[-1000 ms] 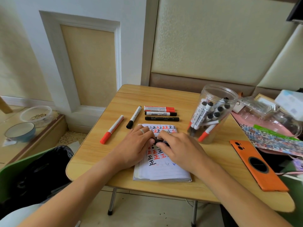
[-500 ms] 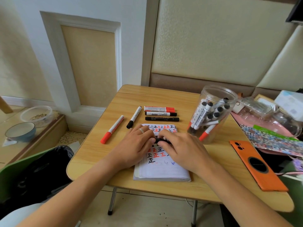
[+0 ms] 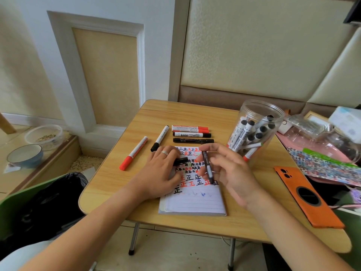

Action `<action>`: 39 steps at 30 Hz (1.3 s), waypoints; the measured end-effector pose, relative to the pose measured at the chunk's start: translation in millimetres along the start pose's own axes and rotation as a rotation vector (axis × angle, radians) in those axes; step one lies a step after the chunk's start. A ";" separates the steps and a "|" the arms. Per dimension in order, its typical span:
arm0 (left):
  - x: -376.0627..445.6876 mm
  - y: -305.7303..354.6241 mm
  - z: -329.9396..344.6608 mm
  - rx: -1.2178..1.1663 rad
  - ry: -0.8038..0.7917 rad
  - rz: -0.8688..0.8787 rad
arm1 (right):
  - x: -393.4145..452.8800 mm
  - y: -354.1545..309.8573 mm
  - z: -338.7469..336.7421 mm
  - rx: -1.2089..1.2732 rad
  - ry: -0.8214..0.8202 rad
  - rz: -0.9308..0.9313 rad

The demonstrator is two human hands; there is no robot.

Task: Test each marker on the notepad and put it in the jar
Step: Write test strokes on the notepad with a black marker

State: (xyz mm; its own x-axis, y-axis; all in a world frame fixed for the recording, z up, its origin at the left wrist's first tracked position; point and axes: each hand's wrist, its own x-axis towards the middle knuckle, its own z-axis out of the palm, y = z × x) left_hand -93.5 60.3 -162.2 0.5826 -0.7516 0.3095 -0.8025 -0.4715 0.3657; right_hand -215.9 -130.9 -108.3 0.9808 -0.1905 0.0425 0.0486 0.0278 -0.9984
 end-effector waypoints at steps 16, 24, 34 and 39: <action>-1.6 6.2 -2.8 -0.002 -0.022 -0.032 | -10.8 4.1 19.4 -0.161 0.044 0.087; 0.4 1.2 1.7 0.045 -0.019 -0.035 | -14.5 18.8 30.0 -0.347 0.057 0.072; 0.1 0.8 2.0 0.056 -0.022 -0.031 | -20.4 15.4 38.7 -0.395 0.027 0.061; -0.1 0.8 1.9 0.064 -0.015 -0.029 | -21.7 14.1 41.7 -0.410 0.039 0.076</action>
State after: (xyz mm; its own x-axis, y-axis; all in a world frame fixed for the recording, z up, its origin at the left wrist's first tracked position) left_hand -94.4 59.1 -163.7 0.6037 -0.7441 0.2861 -0.7924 -0.5208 0.3176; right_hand -228.6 -85.5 -121.8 0.9704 -0.2400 -0.0258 -0.1108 -0.3483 -0.9308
